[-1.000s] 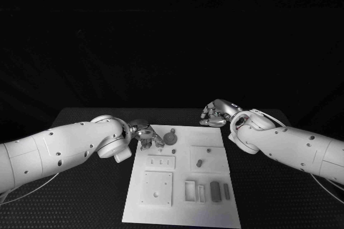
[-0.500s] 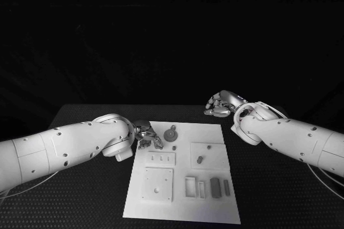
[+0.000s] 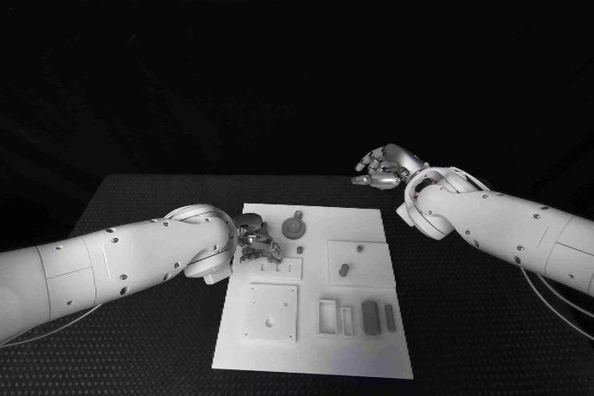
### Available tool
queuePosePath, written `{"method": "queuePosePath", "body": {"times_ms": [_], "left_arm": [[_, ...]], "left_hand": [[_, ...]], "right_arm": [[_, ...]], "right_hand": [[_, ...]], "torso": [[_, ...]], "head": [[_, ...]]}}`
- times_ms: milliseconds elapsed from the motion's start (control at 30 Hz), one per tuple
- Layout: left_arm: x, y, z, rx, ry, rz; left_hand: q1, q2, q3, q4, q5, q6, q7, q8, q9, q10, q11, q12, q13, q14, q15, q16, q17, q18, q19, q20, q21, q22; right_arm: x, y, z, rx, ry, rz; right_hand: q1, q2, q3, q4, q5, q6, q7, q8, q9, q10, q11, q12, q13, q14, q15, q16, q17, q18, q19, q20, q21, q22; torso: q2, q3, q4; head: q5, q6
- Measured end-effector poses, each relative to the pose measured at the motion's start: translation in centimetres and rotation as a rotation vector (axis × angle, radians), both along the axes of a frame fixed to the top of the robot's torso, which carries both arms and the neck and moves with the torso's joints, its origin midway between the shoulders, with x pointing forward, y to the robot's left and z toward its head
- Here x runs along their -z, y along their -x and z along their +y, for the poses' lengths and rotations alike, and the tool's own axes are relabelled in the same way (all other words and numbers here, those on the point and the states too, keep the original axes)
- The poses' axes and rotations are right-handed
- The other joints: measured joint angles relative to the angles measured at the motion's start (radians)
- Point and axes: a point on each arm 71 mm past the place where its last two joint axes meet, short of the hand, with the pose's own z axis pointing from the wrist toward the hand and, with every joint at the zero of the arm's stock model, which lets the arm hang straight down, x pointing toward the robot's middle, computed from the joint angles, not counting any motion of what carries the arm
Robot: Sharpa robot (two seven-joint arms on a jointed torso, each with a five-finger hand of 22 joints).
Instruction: Assemble the parts on the task board
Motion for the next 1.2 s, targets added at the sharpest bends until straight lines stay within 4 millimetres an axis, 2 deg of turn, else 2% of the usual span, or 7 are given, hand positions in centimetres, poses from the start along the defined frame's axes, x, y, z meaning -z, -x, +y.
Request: {"method": "queuePosePath", "body": {"times_ms": [67, 200, 233, 333, 533, 633, 1200], "left_arm": [[0.1, 0.0, 0.0, 0.001, -0.004, -0.005], [0.3, 0.2, -0.1, 0.006, -0.011, -0.013], [0.3, 0.2, -0.2, 0.008, -0.013, -0.016], [0.3, 0.2, -0.2, 0.014, -0.020, -0.026], [0.3, 0.3, -0.4, 0.035, -0.041, -0.046], [0.3, 0.5, -0.6, 0.051, -0.055, -0.058], [0.5, 1.0, -1.1, 0.109, -0.111, -0.103]], "left_hand": [[-0.004, -0.004, 0.001, 0.001, 0.005, 0.000, 0.000, 0.000, 0.001, 0.000, 0.000, 0.001, -0.001, 0.000, 0.000, 0.001, -0.002, 0.000, 0.000, 0.000, 0.000, 0.000], [-0.009, -0.009, 0.006, -0.002, 0.007, 0.000, 0.000, 0.006, 0.005, 0.000, 0.000, 0.007, -0.002, 0.000, 0.000, 0.007, -0.004, 0.000, 0.000, 0.000, 0.000, 0.000], [-0.009, -0.009, 0.006, -0.002, 0.007, 0.001, 0.000, 0.006, 0.006, 0.000, 0.000, 0.007, -0.002, 0.000, 0.000, 0.007, -0.004, 0.000, 0.000, 0.000, 0.000, 0.000], [-0.010, -0.010, 0.007, -0.003, 0.007, 0.001, 0.000, 0.006, 0.006, 0.000, 0.000, 0.007, -0.003, 0.000, 0.000, 0.007, -0.006, 0.000, 0.000, 0.000, 0.000, 0.000], [-0.017, -0.017, 0.014, -0.010, 0.007, 0.005, 0.000, 0.006, 0.006, 0.000, 0.000, 0.007, -0.007, 0.000, 0.000, 0.007, -0.010, 0.000, 0.000, 0.000, 0.000, 0.000], [-0.019, -0.019, 0.016, -0.011, 0.007, 0.007, 0.000, 0.006, 0.006, 0.000, 0.000, 0.007, -0.008, 0.000, 0.000, 0.007, -0.011, 0.000, 0.000, 0.000, 0.000, 0.000], [-0.024, -0.014, 0.020, -0.008, -0.001, 0.011, -0.003, 0.004, 0.008, 0.004, -0.004, 0.007, -0.018, 0.002, -0.002, 0.020, -0.020, 0.000, 0.000, 0.000, 0.000, 0.000]], "right_arm": [[0.0, 0.0, 0.0, -0.001, -0.017, 0.003], [0.0, 0.0, 0.1, -0.001, -0.054, 0.013], [0.0, 0.0, 0.1, -0.001, -0.060, 0.014], [0.0, 0.0, 0.0, -0.001, -0.081, 0.020], [0.1, 0.0, 0.0, -0.003, -0.109, 0.029], [0.1, 0.0, 0.1, -0.006, -0.118, 0.032], [0.1, 0.0, 0.1, -0.010, -0.138, 0.039]], "right_hand": [[0.000, 0.000, 0.000, 0.000, 0.000, -0.012, 0.005, 0.000, -0.003, -0.014, 0.009, -0.032, -0.040, -0.023, 0.012, -0.044, -0.031, 0.002, -0.032, 0.016, -0.042, -0.018], [0.000, 0.000, -0.001, -0.002, 0.008, -0.042, 0.021, 0.004, -0.010, -0.053, 0.029, -0.141, -0.185, -0.074, 0.059, -0.201, -0.139, 0.010, -0.121, 0.063, -0.174, -0.086], [0.000, 0.000, 0.000, -0.004, 0.013, -0.049, 0.024, 0.010, -0.013, -0.055, 0.042, -0.197, -0.258, -0.095, 0.079, -0.263, -0.184, 0.016, -0.161, 0.081, -0.223, -0.110], [0.004, 0.004, -0.002, -0.005, 0.016, -0.055, 0.027, 0.022, -0.019, -0.045, 0.060, -0.301, -0.403, -0.121, 0.109, -0.364, -0.260, 0.010, -0.213, 0.110, -0.299, -0.147], [0.009, 0.010, -0.018, -0.012, 0.032, -0.061, 0.026, 0.036, -0.035, 0.004, 0.077, -0.446, -0.607, -0.135, 0.144, -0.489, -0.357, 0.000, -0.264, 0.143, -0.389, -0.193], [0.008, 0.021, -0.024, -0.013, 0.043, -0.061, 0.026, 0.039, -0.043, 0.034, 0.078, -0.489, -0.669, -0.128, 0.151, -0.518, -0.385, 0.000, -0.261, 0.148, -0.411, -0.204], [0.008, 0.021, -0.039, -0.014, 0.047, -0.061, 0.026, 0.044, -0.054, 0.053, 0.080, -0.527, -0.732, -0.123, 0.149, -0.538, -0.414, 0.000, -0.267, 0.157, -0.430, -0.210]], "torso": [[0.000, -0.0002, 0.0001], [0.000, -0.0003, 0.0006], [0.000, -0.0004, 0.0008], [-0.001, -0.0005, 0.0013], [-0.001, -0.0005, 0.0019], [-0.001, -0.0005, 0.0020], [-0.002, 0.0006, 0.0023]], "head": [[-0.001, -0.001], [-0.001, -0.004], [-0.002, -0.005], [-0.002, -0.007], [-0.003, -0.010], [-0.003, -0.011], [-0.002, -0.016]]}}
